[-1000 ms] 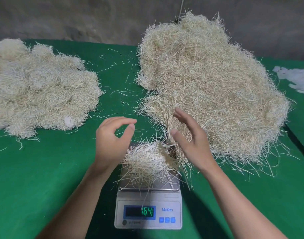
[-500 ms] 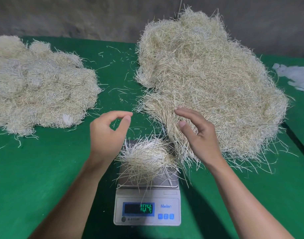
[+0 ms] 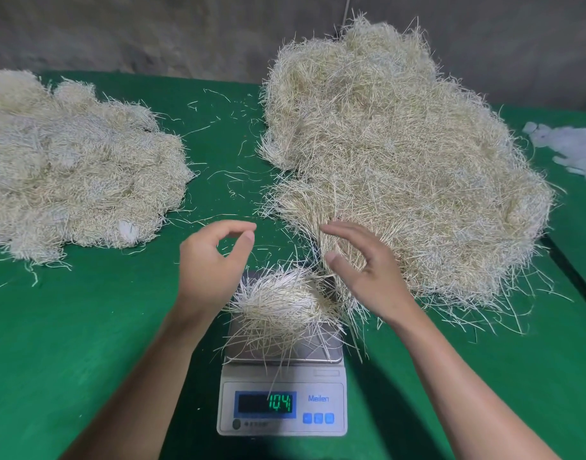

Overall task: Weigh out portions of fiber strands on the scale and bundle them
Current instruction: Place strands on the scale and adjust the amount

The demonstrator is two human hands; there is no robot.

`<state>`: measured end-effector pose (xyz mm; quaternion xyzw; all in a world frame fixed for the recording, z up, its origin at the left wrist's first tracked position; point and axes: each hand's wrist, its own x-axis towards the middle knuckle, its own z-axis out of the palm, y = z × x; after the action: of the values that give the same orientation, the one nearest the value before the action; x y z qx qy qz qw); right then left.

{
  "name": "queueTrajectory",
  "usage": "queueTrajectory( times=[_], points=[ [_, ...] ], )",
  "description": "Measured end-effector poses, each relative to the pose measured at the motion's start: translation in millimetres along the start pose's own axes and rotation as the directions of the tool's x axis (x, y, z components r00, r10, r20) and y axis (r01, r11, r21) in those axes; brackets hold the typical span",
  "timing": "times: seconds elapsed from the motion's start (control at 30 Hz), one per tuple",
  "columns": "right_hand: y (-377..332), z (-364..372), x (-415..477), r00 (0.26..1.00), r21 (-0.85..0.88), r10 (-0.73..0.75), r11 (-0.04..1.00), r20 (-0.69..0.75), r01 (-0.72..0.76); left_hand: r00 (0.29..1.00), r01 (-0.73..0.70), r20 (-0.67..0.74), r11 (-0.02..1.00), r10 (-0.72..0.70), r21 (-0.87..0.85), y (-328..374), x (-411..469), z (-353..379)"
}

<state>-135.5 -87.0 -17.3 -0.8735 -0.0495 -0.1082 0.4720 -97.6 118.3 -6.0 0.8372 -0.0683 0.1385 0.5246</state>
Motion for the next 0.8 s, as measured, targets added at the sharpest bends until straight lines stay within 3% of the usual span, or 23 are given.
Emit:
queueTrajectory(
  times=[0.13,0.3,0.37,0.43,0.5,0.53,0.6,0.63,0.7,0.73,0.8],
  points=[
    [17.2,24.9,2.8,0.908,-0.242,0.172,0.967,0.383,-0.081,0.936,0.165,0.247,0.932,-0.251,0.323,-28.5,0.0,11.9],
    [37.6,64.6,7.9,0.82,-0.515,0.276,0.857,0.501,0.027,0.883,0.171,0.376,0.939,-0.281,0.3,-51.3,-12.5,27.7],
    [42.8,73.3,3.3,0.823,-0.572,0.273,0.817,0.499,0.076,0.895,0.237,0.338,0.952,-0.291,0.193,-60.4,-17.1,31.8],
    [46.0,76.1,-2.2,0.857,-0.575,0.229,0.813,0.462,0.093,0.932,0.331,0.146,0.943,-0.332,0.033,-66.9,-18.1,30.5],
    [45.7,73.7,-1.9,0.905,-0.485,0.175,0.874,0.388,0.039,0.909,0.411,-0.033,0.906,-0.416,-0.099,-72.0,-13.8,27.0],
    [43.1,70.6,1.7,0.932,-0.415,0.148,0.91,0.332,0.004,0.872,0.475,-0.036,0.861,-0.488,-0.183,-71.4,-10.4,25.2],
    [32.2,61.9,15.3,0.974,-0.32,0.103,0.947,0.203,-0.034,0.796,0.596,0.161,0.71,-0.583,-0.376,-60.1,-2.9,23.7],
    [24.2,57.4,23.7,0.984,-0.307,0.078,0.951,0.158,-0.026,0.748,0.662,0.337,0.599,-0.572,-0.45,-51.6,1.4,26.3],
    [5.7,49.1,39.7,0.99,-0.42,-0.055,0.901,0.128,0.104,0.619,0.785,0.677,0.342,-0.399,-0.516,-30.3,12.9,40.5],
    [-1.6,44.7,45.5,0.981,-0.499,-0.125,0.847,0.147,0.183,0.588,0.809,0.731,0.225,-0.347,-0.544,-18.1,20.6,48.6],
    [-9.9,36.5,46.6,0.953,-0.44,-0.228,0.848,0.198,0.294,0.591,0.765,0.665,0.055,-0.456,-0.642,3.8,39.7,59.8]
  ],
)
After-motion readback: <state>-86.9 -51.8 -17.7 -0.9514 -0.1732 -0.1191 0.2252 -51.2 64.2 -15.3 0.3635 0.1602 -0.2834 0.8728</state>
